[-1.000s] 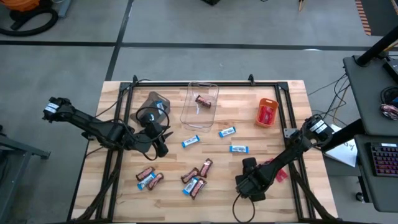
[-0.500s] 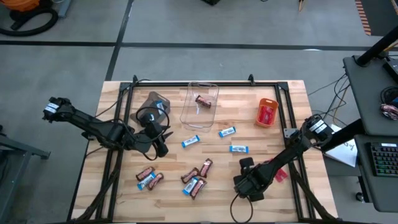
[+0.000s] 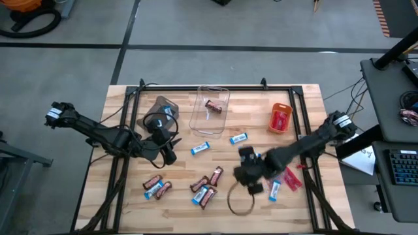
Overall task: Sort candy
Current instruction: Put the brown chocolate into the transparent bin
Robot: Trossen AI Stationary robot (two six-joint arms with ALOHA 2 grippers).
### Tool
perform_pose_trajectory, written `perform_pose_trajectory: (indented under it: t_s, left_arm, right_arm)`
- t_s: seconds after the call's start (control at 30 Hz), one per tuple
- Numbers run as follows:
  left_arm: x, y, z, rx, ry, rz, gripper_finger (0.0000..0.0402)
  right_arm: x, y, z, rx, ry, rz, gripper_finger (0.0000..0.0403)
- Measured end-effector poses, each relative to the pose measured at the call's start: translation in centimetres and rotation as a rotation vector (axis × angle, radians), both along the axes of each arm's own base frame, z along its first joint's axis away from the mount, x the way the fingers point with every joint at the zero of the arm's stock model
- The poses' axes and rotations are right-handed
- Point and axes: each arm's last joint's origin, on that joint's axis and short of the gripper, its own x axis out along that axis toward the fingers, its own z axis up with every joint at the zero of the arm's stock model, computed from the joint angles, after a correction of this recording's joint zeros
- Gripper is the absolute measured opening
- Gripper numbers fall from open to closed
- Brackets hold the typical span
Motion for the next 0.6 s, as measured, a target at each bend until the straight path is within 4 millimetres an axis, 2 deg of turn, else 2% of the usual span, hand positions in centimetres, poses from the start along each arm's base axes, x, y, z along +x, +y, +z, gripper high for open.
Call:
perform_pose_trajectory:
  t_s: [0.17, 0.33, 0.47, 0.6]
  left_arm:
    - [-0.1, 0.0, 0.1, 0.007, 0.008, -0.004, 0.0109]
    - [-0.3, 0.0, 0.6, -0.009, 0.043, -0.038, 0.0109]
    - [-0.5, -0.3, 1.0, -0.046, 0.081, -0.098, 0.0109]
    - [-0.7, -0.7, 1.2, -0.091, 0.114, -0.162, 0.0109]
  right_arm:
    - [2.6, -4.9, 3.2, -0.133, -0.230, -0.093, 0.0068]
    - [5.4, -10.8, 4.5, -0.176, -0.422, -0.194, 0.0068]
    - [7.0, -15.3, 4.0, -0.177, -0.497, -0.243, 0.0068]
    - [8.3, -19.0, 2.6, -0.114, -0.546, -0.256, 0.0068]
